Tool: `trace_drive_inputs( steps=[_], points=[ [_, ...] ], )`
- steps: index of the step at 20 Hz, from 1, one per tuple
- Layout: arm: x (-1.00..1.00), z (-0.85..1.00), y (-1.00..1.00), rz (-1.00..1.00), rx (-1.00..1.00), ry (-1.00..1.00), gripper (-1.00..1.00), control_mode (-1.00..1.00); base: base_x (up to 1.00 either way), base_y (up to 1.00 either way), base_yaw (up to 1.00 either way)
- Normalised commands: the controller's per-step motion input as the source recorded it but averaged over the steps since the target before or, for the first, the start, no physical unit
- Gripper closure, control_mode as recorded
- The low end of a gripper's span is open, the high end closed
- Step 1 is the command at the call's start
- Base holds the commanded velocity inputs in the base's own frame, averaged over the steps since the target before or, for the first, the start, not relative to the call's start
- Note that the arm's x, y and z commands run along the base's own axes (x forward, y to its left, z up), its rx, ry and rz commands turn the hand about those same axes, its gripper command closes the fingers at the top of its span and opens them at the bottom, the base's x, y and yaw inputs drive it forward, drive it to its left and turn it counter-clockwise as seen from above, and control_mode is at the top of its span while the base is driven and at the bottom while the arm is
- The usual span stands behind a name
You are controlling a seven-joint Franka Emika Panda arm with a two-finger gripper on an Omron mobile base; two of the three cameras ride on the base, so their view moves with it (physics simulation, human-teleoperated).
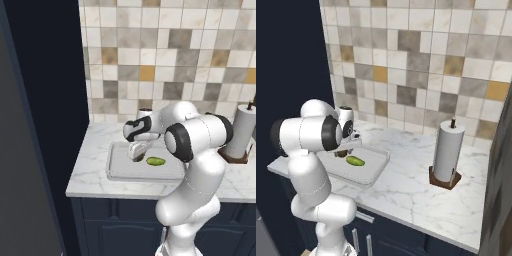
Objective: Pick the kiwi and mango from the fridge and place them inside the tupperware on the counter.
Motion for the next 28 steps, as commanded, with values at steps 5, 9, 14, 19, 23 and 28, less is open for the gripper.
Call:
trace_drive_inputs(
  steps=[5,9,14,19,23,28],
  points=[
    [-0.10,0.09,0.02,0.00,0.00,-0.01,-1.00,-1.00,0.00,0.00,0.00],
    [-0.20,0.31,0.00,0.00,0.00,-0.12,-1.00,-1.00,0.00,0.00,0.00],
    [-0.30,0.42,0.00,0.00,0.00,-0.28,-1.00,-1.00,0.00,0.00,0.00],
    [-0.32,0.42,0.00,-0.02,0.00,-0.35,-1.00,-1.00,0.00,0.00,0.00],
    [-0.41,0.34,0.00,-0.05,0.00,-0.34,-1.00,-1.00,0.00,0.00,0.00],
    [-0.43,0.43,0.00,-0.08,0.00,-0.28,-1.00,-1.00,0.00,0.00,0.00]
  ],
)
